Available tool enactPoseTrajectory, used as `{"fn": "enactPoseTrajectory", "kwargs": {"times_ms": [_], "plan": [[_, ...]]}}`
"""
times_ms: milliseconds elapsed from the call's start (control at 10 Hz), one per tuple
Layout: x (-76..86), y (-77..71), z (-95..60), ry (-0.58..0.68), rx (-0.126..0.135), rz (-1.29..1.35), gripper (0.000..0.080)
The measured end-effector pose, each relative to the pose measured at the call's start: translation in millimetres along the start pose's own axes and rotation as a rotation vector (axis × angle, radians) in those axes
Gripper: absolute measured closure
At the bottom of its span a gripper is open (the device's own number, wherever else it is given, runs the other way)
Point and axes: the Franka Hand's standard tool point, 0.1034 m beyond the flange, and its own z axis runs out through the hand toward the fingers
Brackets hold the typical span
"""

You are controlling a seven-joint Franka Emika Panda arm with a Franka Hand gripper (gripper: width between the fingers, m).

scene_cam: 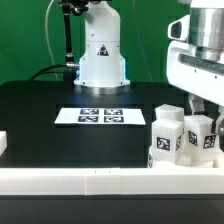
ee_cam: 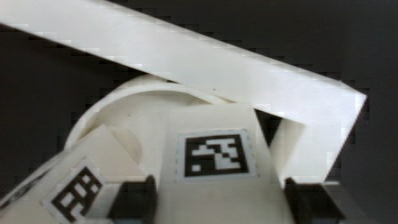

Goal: Assemble stool

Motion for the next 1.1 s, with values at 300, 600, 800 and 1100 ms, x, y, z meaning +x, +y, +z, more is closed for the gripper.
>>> {"fn": "enactPoseTrajectory", "kwargs": {"times_ms": [300, 600, 800, 1100], "plan": [[0.0, -0.6, 0.2, -0.011, 0.003, 0.212, 0.0458], [-0.3, -1.2, 1.5, -0.043, 0.029, 0.556, 0.0458], [-1.0, -0.7, 3.0, -0.080, 0.068, 0.651, 0.0458], [-2.6, 0.2, 4.2, -0.100, 0.121, 0.738, 0.0458]]}}
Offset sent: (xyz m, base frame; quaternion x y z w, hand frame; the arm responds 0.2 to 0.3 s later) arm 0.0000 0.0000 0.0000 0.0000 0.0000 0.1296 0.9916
